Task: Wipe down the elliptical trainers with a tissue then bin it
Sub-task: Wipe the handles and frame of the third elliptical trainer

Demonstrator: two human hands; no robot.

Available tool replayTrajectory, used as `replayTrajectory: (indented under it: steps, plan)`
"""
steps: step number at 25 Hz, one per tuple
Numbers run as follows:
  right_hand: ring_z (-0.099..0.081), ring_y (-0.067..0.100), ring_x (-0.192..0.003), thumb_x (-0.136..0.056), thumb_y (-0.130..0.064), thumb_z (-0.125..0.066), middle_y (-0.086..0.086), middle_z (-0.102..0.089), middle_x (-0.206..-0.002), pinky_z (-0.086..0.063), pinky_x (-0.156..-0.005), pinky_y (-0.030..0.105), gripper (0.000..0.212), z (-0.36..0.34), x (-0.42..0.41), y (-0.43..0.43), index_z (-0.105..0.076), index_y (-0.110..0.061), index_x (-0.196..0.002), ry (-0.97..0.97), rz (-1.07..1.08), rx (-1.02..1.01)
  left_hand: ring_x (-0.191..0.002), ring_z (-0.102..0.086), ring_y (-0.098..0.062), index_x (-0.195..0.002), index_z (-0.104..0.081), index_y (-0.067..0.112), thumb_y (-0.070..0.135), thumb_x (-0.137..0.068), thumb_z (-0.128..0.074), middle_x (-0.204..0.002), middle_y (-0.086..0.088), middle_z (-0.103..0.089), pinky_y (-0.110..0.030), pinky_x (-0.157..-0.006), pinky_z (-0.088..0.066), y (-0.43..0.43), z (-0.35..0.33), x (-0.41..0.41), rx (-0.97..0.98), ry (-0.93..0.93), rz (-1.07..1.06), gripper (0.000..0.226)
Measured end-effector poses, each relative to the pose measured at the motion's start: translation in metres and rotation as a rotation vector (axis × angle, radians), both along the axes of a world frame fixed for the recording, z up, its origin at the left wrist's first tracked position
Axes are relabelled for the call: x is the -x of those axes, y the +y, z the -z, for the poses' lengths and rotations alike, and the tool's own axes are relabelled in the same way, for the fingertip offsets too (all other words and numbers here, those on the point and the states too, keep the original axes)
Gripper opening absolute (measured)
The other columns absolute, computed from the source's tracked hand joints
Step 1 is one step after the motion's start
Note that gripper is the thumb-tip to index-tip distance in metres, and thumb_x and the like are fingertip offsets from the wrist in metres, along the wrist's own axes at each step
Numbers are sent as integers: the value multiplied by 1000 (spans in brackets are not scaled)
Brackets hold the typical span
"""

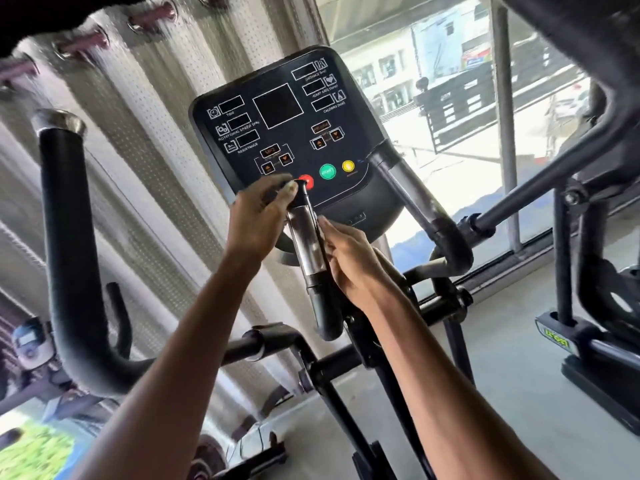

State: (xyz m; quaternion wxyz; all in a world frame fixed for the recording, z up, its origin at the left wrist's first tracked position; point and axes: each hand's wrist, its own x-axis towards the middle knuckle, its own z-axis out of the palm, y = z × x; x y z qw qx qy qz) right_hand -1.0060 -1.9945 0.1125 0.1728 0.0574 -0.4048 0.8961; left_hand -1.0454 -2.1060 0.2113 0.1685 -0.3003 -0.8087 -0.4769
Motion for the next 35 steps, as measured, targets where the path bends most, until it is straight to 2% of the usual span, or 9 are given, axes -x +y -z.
replayTrajectory:
  steps: [2,4,9,13,17,21,24,29,35]
  plan:
    - [-61,24,-80,-101,-22,-61,22,-70,-90,-50,-79,42,25,17,2,-5,-79,-5,-100,39,163,-56,-87,-73,-7,-109,-77,23,20,-98,-66,-91,11,-76,-42,-89,-61,4,0,-2,49,110,-56,16]
    - [-62,18,-82,-97,-17,-67,24,-72,-90,-49,-78,37,18,49,-16,-16,-79,-3,-100,87,405,-161,-90,-74,-8,-109,-77,27,24,-95,-68,-93,12,-77,-42,-91,-60,2,5,-2,26,128,-43,17]
    - [-72,9,-98,-95,-18,-71,0,-77,-105,-60,-83,35,18,72,-38,-42,-79,-6,-106,133,885,-428,-100,-74,-14,-110,-76,37,29,-93,-66,-99,13,-78,-52,-94,-59,0,15,2,-52,65,-12,21]
    - [-70,7,-100,-93,-14,-73,1,-75,-108,-59,-84,30,17,32,-28,-35,-78,-5,-107,164,957,-497,-108,-71,-14,-111,-73,48,19,-101,-58,-107,17,-76,-54,-99,-57,-4,22,4,-134,-8,66,34]
    - [-69,18,-99,-92,-11,-75,7,-71,-106,-59,-82,30,15,63,-49,-44,-78,-3,-105,223,1092,-648,-108,-67,-17,-121,-71,30,4,-106,-47,-121,-6,-70,-53,-103,-53,-7,25,9,-185,-80,204,39]
    - [-69,16,-94,-93,-11,-73,6,-73,-103,-59,-78,32,14,46,-42,-45,-79,-3,-104,170,1116,-645,-106,-66,-14,-124,-68,20,2,-106,-47,-128,-18,-65,-37,-94,-56,-7,28,8,-225,-91,236,33]
    - [-68,20,-98,-92,-11,-75,3,-71,-111,-56,-85,32,16,48,-49,-45,-78,-9,-108,251,1173,-845,-104,-65,-15,-122,-70,27,5,-105,-50,-120,-4,-70,-37,-91,-57,-10,28,14,-215,-90,262,34]
    - [-67,21,-99,-95,-14,-71,3,-70,-113,-56,-84,40,16,46,-58,-40,-78,-8,-108,247,1163,-1077,-105,-65,-16,-128,-67,25,11,-102,-53,-111,16,-69,-59,-99,-55,-14,35,22,-225,-80,327,33]
    - [-61,22,-101,-92,-10,-73,5,-67,-115,-53,-89,27,17,13,-61,-22,-77,-7,-108,277,1194,-1500,-120,-65,-26,-138,-62,28,16,-96,-56,-126,7,-68,-55,-107,-52,-18,49,26,-363,-167,460,43]
